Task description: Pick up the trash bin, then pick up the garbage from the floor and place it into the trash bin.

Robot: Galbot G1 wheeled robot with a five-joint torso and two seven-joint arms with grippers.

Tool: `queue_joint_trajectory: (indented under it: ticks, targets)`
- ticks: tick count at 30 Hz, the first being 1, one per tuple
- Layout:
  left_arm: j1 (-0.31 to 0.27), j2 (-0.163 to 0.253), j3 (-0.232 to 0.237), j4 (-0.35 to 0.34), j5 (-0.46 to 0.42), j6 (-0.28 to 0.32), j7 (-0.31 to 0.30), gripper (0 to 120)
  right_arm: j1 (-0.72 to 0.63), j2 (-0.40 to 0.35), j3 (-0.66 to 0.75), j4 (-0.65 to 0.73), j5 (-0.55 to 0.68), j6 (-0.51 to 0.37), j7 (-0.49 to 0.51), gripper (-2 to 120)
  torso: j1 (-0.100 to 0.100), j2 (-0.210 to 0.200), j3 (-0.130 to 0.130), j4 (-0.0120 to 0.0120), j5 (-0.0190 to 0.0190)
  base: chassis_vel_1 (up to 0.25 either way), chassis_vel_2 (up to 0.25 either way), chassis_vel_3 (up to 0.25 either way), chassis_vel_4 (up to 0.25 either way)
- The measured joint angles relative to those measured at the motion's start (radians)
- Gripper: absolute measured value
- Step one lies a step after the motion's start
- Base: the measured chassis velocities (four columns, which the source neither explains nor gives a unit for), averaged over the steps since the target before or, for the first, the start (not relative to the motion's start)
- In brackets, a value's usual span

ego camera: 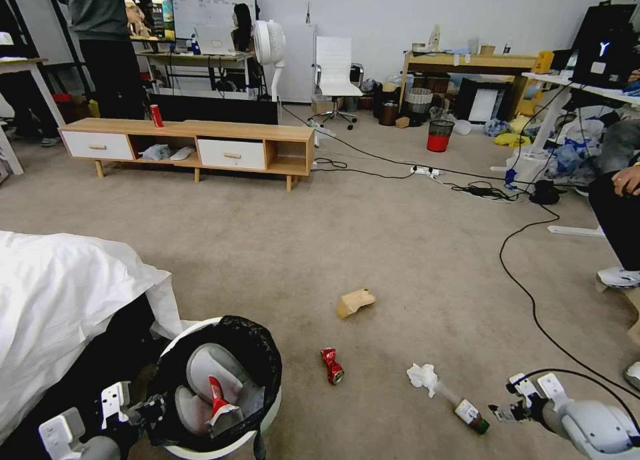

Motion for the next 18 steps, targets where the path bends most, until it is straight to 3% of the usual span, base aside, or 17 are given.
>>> queue_joint_trajectory:
  ticks: [18]
  targets:
    - [-0.018, 0.008, 0.005, 0.021, -0.002, 0.002, -0.001, 1, 0.081, 0.062, -0.116, -0.087, -0.005, 0.047, 0.070, 100, 0.000, 0.000, 0.000, 0.0000, 0.0000, 0.000, 0.000, 0.000, 0.000]
